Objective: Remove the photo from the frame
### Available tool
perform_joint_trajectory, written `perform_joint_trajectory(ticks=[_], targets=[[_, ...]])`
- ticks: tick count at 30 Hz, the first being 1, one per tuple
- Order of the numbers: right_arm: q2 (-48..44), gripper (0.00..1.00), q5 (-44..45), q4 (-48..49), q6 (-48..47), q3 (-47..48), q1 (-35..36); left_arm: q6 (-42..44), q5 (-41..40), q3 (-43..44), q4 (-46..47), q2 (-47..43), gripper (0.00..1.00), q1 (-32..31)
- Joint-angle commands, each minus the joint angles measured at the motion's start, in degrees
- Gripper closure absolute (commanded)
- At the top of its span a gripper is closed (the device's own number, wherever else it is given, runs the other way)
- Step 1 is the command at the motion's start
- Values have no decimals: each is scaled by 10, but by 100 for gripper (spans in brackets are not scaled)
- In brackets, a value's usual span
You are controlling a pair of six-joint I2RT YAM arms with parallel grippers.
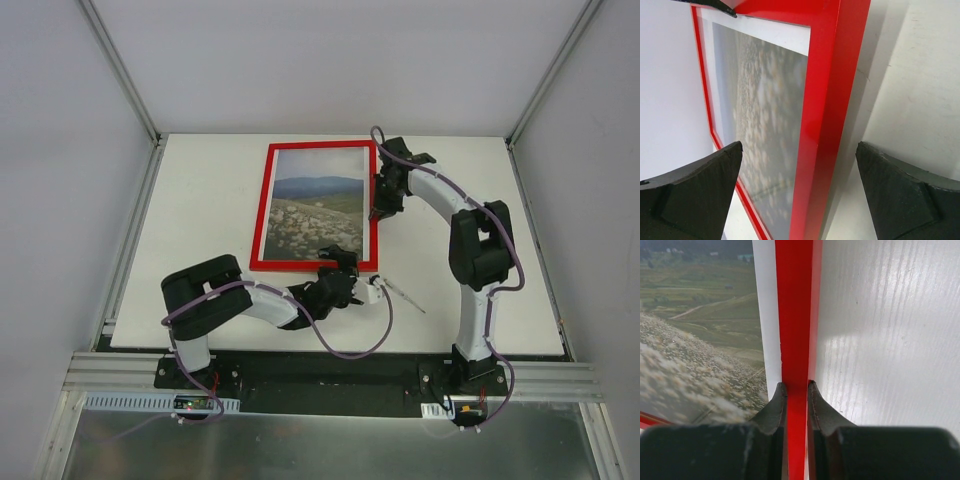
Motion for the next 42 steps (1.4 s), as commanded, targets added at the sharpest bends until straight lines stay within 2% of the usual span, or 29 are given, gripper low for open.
perform_joint_trajectory(ticks=[1,4,8,17,23,25,28,32,36,42], targets=[[-60,100,-27,-1,12,18,-1,36,-35,4,40,57,6,-6],[-67,99,-27,4,12,6,-1,63,-58,7,102,85,16,-6],[-70,100,-27,6,12,-1,-2,70,-74,9,128,95,44,-6],[-69,100,-31,11,17,-5,-7,68,-91,6,145,82,74,-6],[-73,100,-48,22,2,-8,-14,76,-94,1,145,57,100,-6],[-79,93,-46,25,-21,-3,-18,80,-94,0,139,38,100,-5],[-92,78,-77,44,-41,-9,-40,77,-84,3,99,-3,100,-5],[-120,61,-138,73,-76,-24,-71,42,-49,23,-19,-72,100,-2],[-161,54,-183,103,-134,-52,-93,-2,-27,70,-162,-122,100,0],[-216,49,-187,141,-165,-105,-110,-60,-12,167,-348,-154,100,5]])
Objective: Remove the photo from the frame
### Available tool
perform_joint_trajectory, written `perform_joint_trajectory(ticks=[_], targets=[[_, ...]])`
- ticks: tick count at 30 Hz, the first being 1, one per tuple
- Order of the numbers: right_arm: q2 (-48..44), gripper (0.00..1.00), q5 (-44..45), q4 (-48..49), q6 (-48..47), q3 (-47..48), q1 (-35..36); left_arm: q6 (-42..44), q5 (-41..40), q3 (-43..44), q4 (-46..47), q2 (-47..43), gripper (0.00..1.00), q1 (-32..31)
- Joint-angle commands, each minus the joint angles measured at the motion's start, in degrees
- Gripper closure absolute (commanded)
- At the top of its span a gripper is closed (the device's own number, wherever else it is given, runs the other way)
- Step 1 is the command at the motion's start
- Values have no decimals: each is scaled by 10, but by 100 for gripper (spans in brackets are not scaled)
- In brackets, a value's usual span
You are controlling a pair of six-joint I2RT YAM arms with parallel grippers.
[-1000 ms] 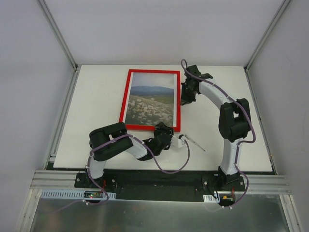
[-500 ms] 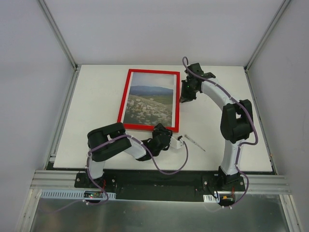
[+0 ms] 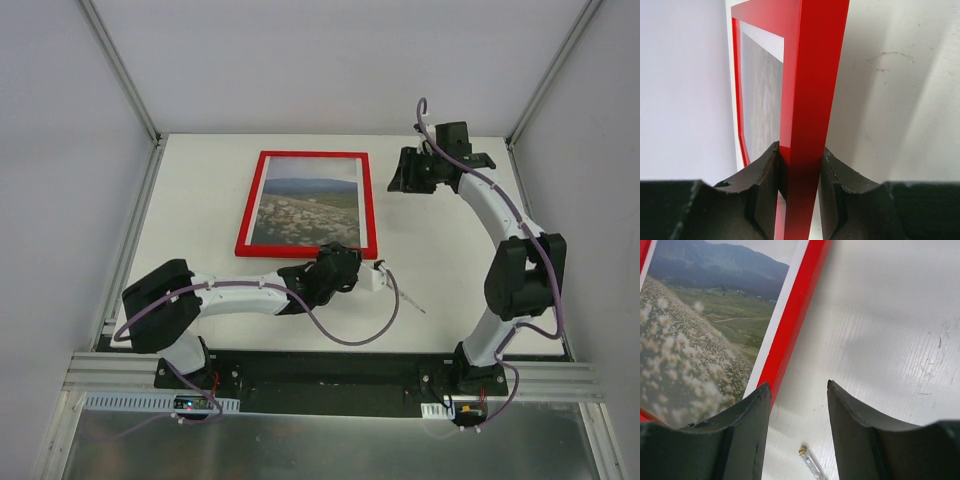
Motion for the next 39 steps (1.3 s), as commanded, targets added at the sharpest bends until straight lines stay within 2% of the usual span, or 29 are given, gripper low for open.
perform_joint_trajectory(ticks=[1,5,10,15,18,24,29,39], targets=[[-54,48,-27,40,-41,-27,-5,-90,8,98,-149,-47,100,3],[-68,48,-23,45,-28,-49,-11,-108,-9,166,-235,-54,100,3],[-89,44,-33,74,-15,-85,-21,-114,-22,239,-300,-63,100,9],[-100,35,-138,118,-34,-98,-54,-126,-3,309,-366,-67,100,25],[-111,34,-235,161,-135,-123,-68,-136,27,345,-410,-73,100,33],[-120,32,-404,213,-366,-190,-103,-149,138,422,-531,-81,100,47],[-124,31,-500,226,-502,-236,-108,-138,205,474,-603,-77,100,48],[-163,29,-483,227,-663,-289,-50,-143,291,601,-690,-60,100,54]])
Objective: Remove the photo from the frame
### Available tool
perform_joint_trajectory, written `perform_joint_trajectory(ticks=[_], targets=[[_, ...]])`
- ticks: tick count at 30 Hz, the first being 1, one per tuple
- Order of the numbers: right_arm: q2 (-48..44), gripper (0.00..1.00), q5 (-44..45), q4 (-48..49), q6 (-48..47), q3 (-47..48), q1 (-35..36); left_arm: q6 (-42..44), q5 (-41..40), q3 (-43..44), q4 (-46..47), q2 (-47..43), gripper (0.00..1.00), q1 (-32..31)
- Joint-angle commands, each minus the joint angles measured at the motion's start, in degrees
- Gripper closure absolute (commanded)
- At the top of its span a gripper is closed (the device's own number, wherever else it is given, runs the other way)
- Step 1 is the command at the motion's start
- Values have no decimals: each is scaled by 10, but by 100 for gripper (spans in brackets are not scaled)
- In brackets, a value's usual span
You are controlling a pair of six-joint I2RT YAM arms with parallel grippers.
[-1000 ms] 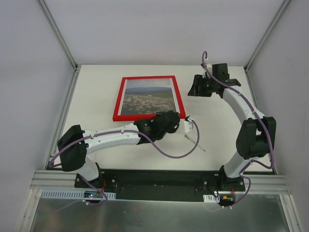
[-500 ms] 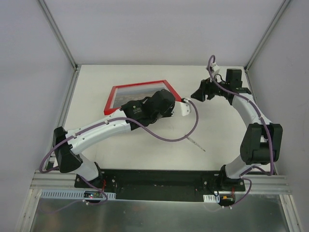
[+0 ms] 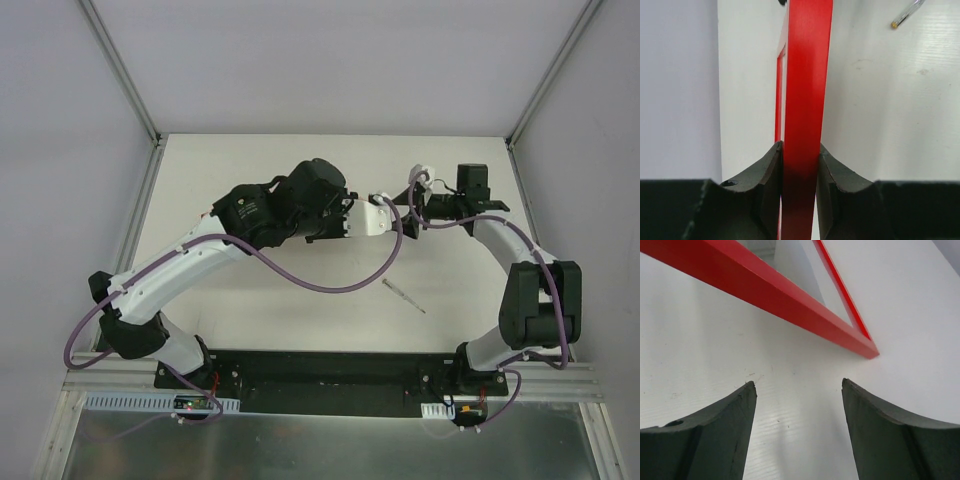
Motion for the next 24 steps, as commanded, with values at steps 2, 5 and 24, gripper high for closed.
perform_joint_trajectory(ticks=[2,5,24], targets=[[-47,29,-34,27,-126,-26,39,-27,74,72,-22,-12,100,6],[-58,29,-52,40,-125,-35,49,-31,80,80,-28,-9,100,9],[-84,31,-32,293,125,-76,111,-40,121,123,-46,2,100,16]])
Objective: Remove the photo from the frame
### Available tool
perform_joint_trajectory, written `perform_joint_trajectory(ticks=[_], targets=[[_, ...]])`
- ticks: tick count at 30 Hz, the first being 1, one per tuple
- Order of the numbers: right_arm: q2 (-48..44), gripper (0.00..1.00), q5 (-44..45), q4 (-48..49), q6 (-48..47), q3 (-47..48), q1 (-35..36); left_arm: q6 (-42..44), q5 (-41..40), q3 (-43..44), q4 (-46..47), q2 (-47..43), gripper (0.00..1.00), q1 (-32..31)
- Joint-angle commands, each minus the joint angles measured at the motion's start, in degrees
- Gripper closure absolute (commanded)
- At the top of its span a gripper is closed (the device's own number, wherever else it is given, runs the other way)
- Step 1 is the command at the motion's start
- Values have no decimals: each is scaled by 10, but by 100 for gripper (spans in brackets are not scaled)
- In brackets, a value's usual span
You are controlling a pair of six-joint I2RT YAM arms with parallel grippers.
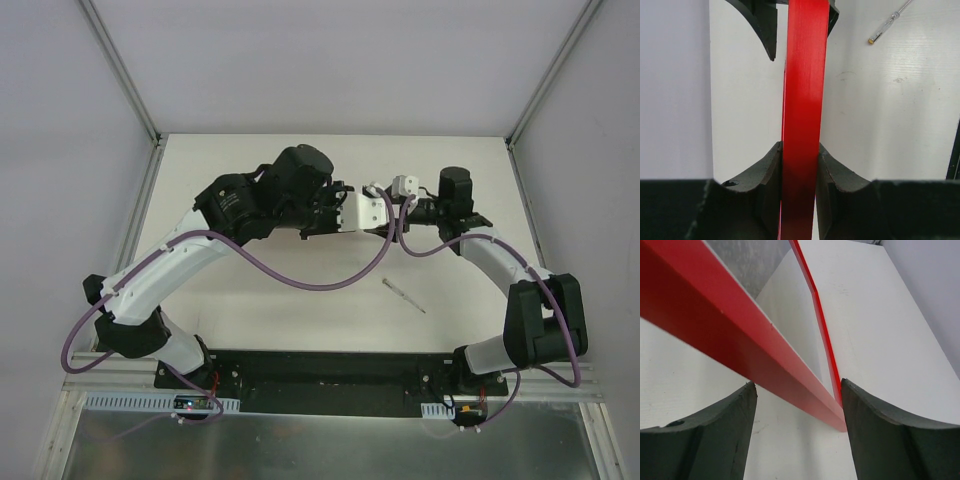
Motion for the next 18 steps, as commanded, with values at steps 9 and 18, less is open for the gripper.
perform_joint_trajectory(ticks=[9,18], targets=[[-15,46,-65,126,146,9,17,-38,25,46,18,-2,100,5],[-12,90,-85,126,192,19,36,-39,11,68,24,-1,100,16]])
